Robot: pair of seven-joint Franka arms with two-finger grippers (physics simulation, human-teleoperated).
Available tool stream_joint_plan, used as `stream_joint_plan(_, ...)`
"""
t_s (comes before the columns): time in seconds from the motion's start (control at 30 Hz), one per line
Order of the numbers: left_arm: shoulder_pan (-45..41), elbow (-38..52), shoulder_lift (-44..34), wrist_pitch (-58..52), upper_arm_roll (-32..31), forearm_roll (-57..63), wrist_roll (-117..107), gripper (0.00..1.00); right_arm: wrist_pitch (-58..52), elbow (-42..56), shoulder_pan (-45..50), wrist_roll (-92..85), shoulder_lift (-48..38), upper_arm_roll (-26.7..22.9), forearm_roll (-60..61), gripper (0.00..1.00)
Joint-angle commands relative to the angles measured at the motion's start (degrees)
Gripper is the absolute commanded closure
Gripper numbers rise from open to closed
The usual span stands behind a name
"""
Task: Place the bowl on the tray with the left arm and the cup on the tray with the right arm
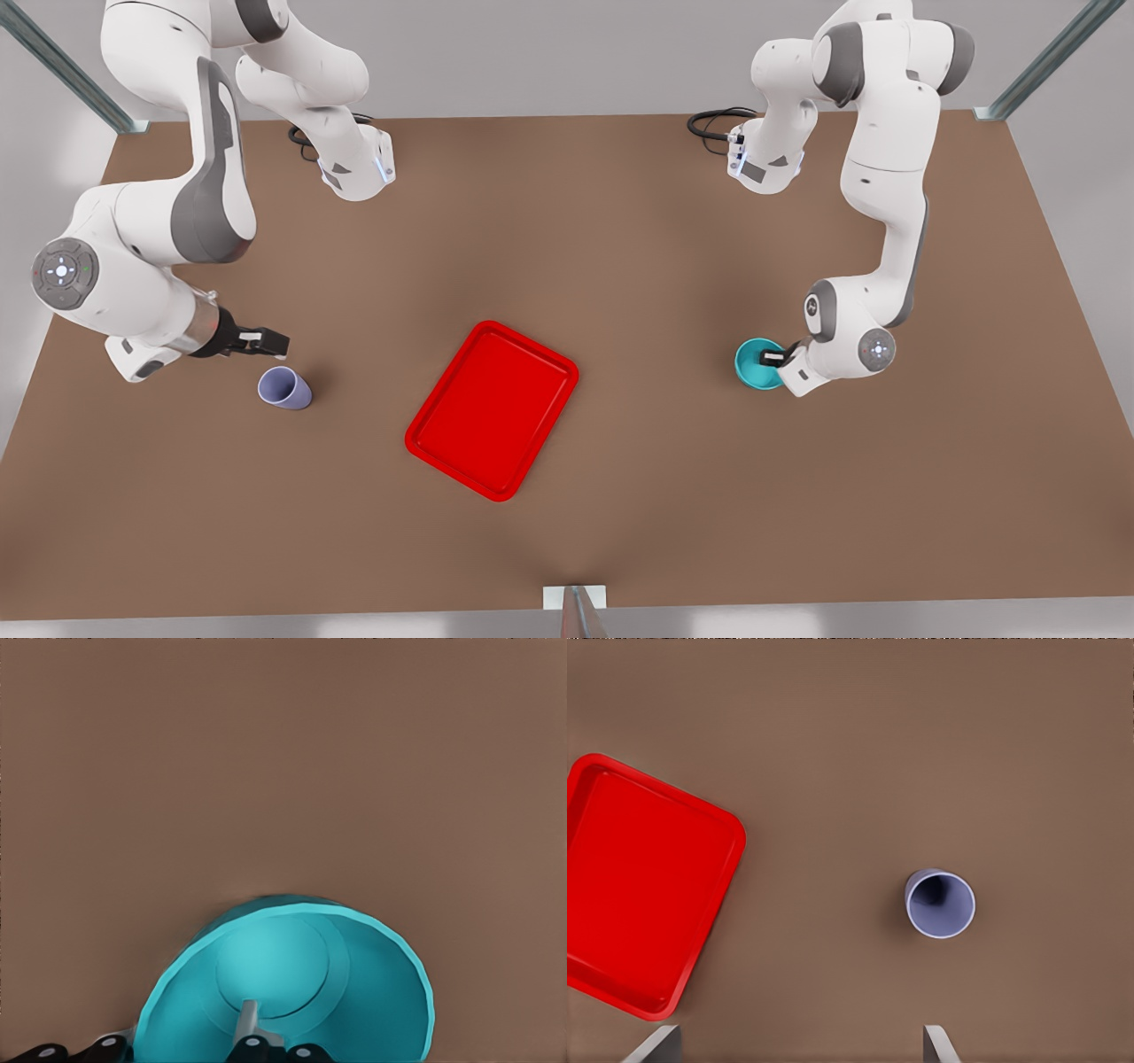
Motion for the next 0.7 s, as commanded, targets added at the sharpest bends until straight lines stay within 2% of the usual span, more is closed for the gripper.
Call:
stream_joint_plan(0.0, 0.0, 0.0, 0.0, -0.1, 0.1, -0.1, -0.1, 0.73, 0.0, 0.1, 0.0, 0.0, 0.0, 0.0, 0.0, 0.00)
stream_joint_plan(0.03, 0.0, 0.2, 0.0, -0.3, 0.0, -0.2, -0.3, 0.79, 0.0, 0.1, 0.0, 0.0, 0.0, 0.0, 0.0, 0.00)
stream_joint_plan(0.23, 0.0, 0.8, -0.2, -0.8, 0.0, -0.4, -1.2, 0.79, 0.0, 0.1, -0.1, 0.0, 0.0, 0.0, 0.0, 0.00)
stream_joint_plan(0.3, -0.2, 3.5, -0.3, -4.5, 0.0, -3.9, -2.7, 0.79, 0.0, 0.1, -0.1, 0.0, 0.1, 0.0, 0.0, 0.00)
stream_joint_plan(0.43, -9.2, 10.1, 0.0, -9.5, -0.1, -5.3, -24.3, 0.79, 0.0, 0.1, 0.0, 0.0, 0.1, 0.0, 0.0, 0.00)
stream_joint_plan(0.47, -14.0, 13.8, 1.0, -11.5, -0.6, -5.4, -35.7, 0.79, 0.0, 0.1, -0.1, 0.0, 0.1, 0.0, 0.0, 0.00)
stream_joint_plan(0.5, -16.7, 21.6, 4.2, -13.9, -3.8, -5.2, -49.8, 0.79, 0.0, 0.2, -0.1, 0.0, 0.1, 0.0, 0.1, 0.00)
stream_joint_plan(0.57, -18.2, 32.8, 8.3, -19.2, -8.5, -6.3, -67.3, 0.79, 0.0, 0.2, -0.1, 0.0, 0.1, 0.0, 0.0, 0.00)
stream_joint_plan(0.67, -19.5, 42.7, 15.3, -17.1, -12.1, -11.6, -74.5, 0.79, 0.0, 0.2, -0.1, 0.0, 0.1, 0.0, 0.1, 0.00)
